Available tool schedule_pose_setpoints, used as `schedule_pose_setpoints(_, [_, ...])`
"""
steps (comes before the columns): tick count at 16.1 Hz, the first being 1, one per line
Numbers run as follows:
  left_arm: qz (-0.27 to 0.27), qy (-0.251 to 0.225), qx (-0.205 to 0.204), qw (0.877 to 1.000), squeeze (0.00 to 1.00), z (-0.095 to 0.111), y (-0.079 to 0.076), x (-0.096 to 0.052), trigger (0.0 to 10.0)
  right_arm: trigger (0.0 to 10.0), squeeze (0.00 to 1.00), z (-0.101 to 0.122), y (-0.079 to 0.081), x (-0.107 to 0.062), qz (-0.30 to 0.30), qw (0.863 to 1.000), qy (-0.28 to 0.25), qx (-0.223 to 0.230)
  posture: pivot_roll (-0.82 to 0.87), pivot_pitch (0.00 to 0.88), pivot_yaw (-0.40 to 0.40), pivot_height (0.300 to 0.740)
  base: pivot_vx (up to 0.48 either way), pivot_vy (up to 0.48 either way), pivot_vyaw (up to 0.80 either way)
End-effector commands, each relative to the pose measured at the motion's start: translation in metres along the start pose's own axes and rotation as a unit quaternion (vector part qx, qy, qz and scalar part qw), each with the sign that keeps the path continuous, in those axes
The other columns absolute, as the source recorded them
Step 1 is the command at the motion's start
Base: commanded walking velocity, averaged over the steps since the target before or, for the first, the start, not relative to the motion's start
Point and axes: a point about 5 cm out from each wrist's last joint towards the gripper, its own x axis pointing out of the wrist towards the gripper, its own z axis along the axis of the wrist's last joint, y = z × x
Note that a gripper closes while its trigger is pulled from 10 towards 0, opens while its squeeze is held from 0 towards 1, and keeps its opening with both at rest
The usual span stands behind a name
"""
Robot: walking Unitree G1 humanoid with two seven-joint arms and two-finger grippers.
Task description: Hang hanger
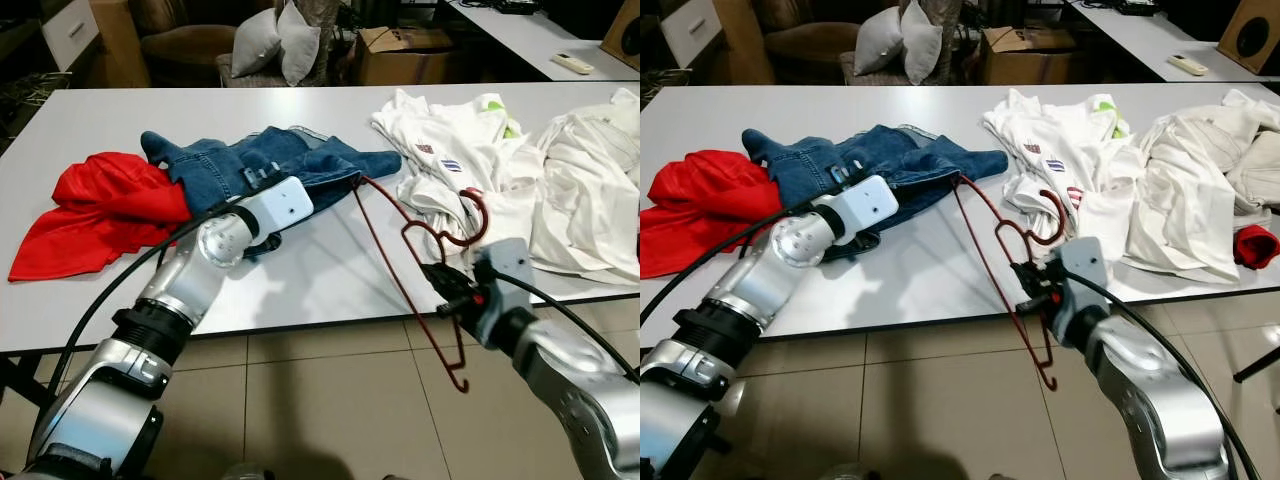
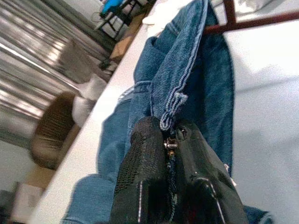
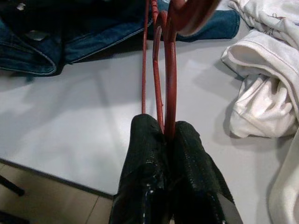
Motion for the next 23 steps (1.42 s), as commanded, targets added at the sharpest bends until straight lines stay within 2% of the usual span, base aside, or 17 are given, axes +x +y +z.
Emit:
schedule_pose_setpoints(1, [-0.004, -0.014, -0.041, 0.999, 0.0, 0.011, 0.018, 0.0, 0.0, 10.0, 0.0, 0.006, -0.007, 0.005, -0.006, 1.0, -0.009, -0.013, -0.01, 0.0, 0.001, 0.74, 0.0, 0.0, 0.0])
schedule_pose_setpoints(2, [-0.041, -0.029, -0.102, 0.993, 0.0, 0.02, 0.028, -0.002, 0.0, 10.0, 0.0, 0.012, -0.015, 0.014, -0.013, 1.0, -0.016, -0.02, -0.01, 0.0, -0.001, 0.74, 0.0, 0.0, 0.0])
schedule_pose_setpoints(3, [-0.077, -0.047, -0.139, 0.986, 0.0, 0.029, 0.045, -0.007, 0.0, 10.0, 0.0, 0.025, -0.024, 0.023, -0.02, 0.999, -0.031, -0.034, 0.0, 0.0, -0.001, 0.74, 0.0, 0.0, 0.0])
schedule_pose_setpoints(4, [-0.084, -0.052, -0.147, 0.984, 0.0, 0.032, 0.051, -0.009, 0.0, 10.0, 0.0, 0.031, -0.026, 0.026, -0.022, 0.998, -0.038, -0.038, 0.0, 0.0, -0.001, 0.74, 0.0, 0.0, 0.0])
schedule_pose_setpoints(5, [-0.098, -0.072, -0.156, 0.98, 0.0, 0.043, 0.075, -0.017, 0.0, 10.0, 0.0, 0.051, -0.033, 0.031, -0.02, 0.996, -0.063, -0.053, 0.01, 0.0, -0.007, 0.74, 0.0, 0.0, 0.0])
schedule_pose_setpoints(6, [-0.093, -0.082, -0.154, 0.98, 0.0, 0.051, 0.09, -0.021, 0.0, 10.0, 0.0, 0.063, -0.035, 0.033, -0.019, 0.995, -0.079, -0.061, 0.01, 0.0, -0.009, 0.74, 0.0, 0.0, 0.0])
schedule_pose_setpoints(7, [-0.056, -0.128, -0.177, 0.974, 0.0, 0.076, 0.136, -0.036, 0.0, 10.0, 0.0, 0.096, -0.042, 0.029, -0.017, 0.989, -0.131, -0.068, 0.03, 0.0, -0.016, 0.74, 0.0, 0.0, 0.0])
schedule_pose_setpoints(8, [-0.044, -0.143, -0.186, 0.971, 0.0, 0.083, 0.149, -0.042, 0.0, 10.0, 0.0, 0.105, -0.044, 0.027, -0.015, 0.987, -0.146, -0.068, 0.03, 0.0, -0.016, 0.74, 0.0, 0.0, 0.0])
schedule_pose_setpoints(9, [-0.035, -0.173, -0.204, 0.963, 0.0, 0.099, 0.172, -0.056, 0.0, 10.0, 0.0, 0.117, -0.05, 0.019, -0.018, 0.983, -0.171, -0.065, 0.03, 0.0, -0.014, 0.74, 0.0, 0.0, 0.0])
schedule_pose_setpoints(11, [-0.041, -0.17, -0.203, 0.963, 0.0, 0.1, 0.172, -0.057, 0.0, 10.0, 0.0, 0.111, -0.052, 0.018, -0.022, 0.985, -0.159, -0.064, 0.03, 0.0, -0.007, 0.74, 0.0, 0.0, 0.0])
schedule_pose_setpoints(12, [-0.058, -0.138, -0.212, 0.966, 0.0, 0.089, 0.151, -0.044, 0.0, 10.0, 0.0, 0.083, -0.052, 0.019, -0.037, 0.991, -0.11, -0.065, 0.03, 0.0, 0.002, 0.74, 0.0, 0.0, 0.0])
schedule_pose_setpoints(14, [-0.07, -0.116, -0.227, 0.964, 0.0, 0.08, 0.13, -0.031, 0.0, 10.0, 0.0, 0.067, -0.045, 0.017, -0.033, 0.994, -0.085, -0.055, 0.03, 0.0, 0.006, 0.74, 0.0, 0.0, 0.0])
schedule_pose_setpoints(16, [-0.094, -0.124, -0.291, 0.944, 0.0, 0.087, 0.104, -0.017, 0.0, 10.0, 0.0, 0.051, -0.027, 0.009, 0.024, 0.998, -0.057, -0.028, 0.02, 0.0, 0.01, 0.74, 0.0, 0.0, 0.0])
schedule_pose_setpoints(17, [-0.098, -0.129, -0.307, 0.938, 0.0, 0.092, 0.097, -0.012, 0.0, 10.0, 0.0, 0.046, -0.02, 0.004, 0.051, 0.997, -0.056, -0.002, 0.02, 0.0, 0.011, 0.74, 0.0, 0.0, 0.0])
schedule_pose_setpoints(20, [-0.079, -0.148, -0.311, 0.935, 0.0, 0.106, 0.087, 0.0, 0.0, 10.0, 0.0, 0.03, 0.005, -0.007, 0.121, 0.991, -0.037, 0.038, 0.01, 0.0, 0.02, 0.74, 0.0, 0.0, 0.0])
schedule_pose_setpoints(23, [-0.104, -0.165, -0.282, 0.939, 0.0, 0.119, 0.084, -0.004, 0.0, 10.0, 0.0, 0.029, 0.019, -0.007, 0.135, 0.988, -0.036, 0.068, 0.01, 0.0, 0.023, 0.74, 0.0, 0.0, 0.0])
